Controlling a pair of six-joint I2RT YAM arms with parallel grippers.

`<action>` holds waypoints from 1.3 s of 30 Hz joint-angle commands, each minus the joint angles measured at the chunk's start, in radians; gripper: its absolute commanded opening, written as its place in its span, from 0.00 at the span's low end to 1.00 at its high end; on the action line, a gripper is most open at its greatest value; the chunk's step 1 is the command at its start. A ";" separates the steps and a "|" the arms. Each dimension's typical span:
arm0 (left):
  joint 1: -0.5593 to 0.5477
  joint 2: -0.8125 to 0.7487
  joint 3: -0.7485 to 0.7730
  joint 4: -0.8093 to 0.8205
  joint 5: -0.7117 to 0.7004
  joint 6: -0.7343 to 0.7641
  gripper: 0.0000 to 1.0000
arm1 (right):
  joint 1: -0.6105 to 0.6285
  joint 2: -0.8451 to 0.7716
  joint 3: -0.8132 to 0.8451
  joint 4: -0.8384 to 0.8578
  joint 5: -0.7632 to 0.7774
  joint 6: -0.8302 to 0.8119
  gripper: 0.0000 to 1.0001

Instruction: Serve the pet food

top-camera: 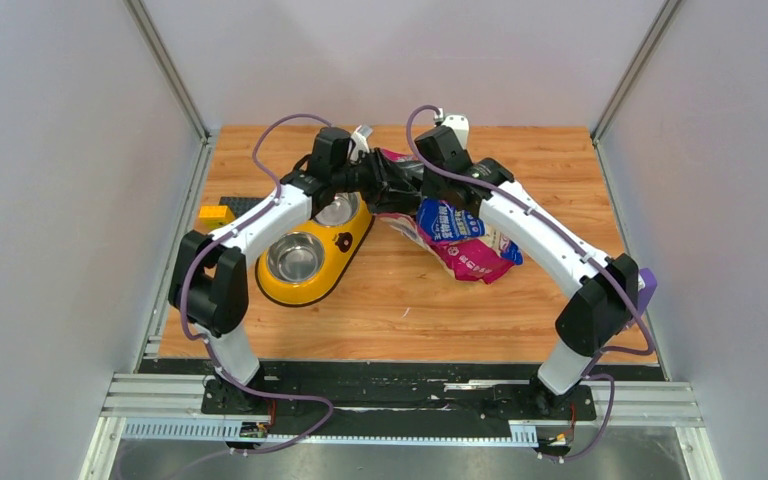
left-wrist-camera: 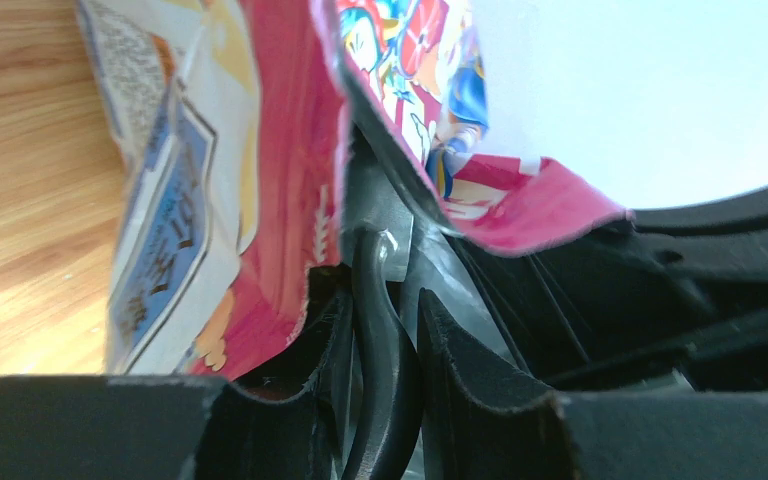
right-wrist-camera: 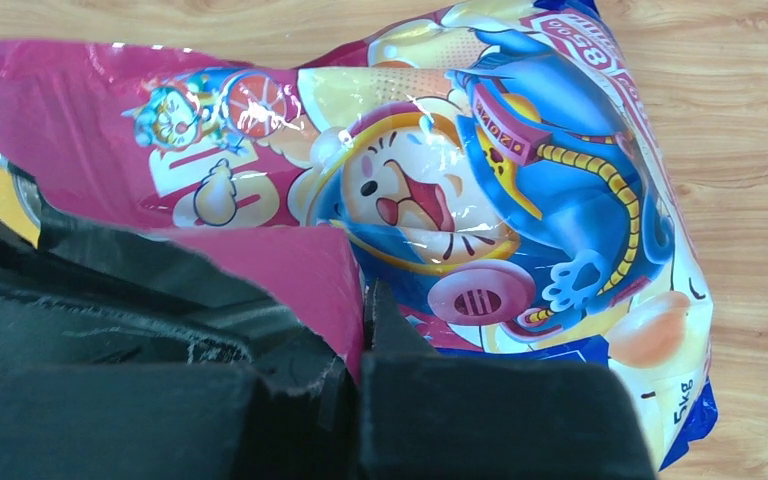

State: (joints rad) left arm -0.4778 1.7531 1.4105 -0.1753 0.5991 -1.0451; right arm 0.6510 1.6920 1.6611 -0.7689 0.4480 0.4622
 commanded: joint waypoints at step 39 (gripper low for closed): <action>0.261 -0.459 -0.253 0.043 0.197 -0.019 0.00 | -0.119 -0.080 0.058 -0.036 -0.012 -0.036 0.00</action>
State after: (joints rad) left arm -0.2276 1.3361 1.1061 -0.0883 0.7902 -1.1248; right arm 0.5396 1.6363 1.6787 -0.7998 0.4122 0.4423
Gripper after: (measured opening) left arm 0.323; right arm 0.003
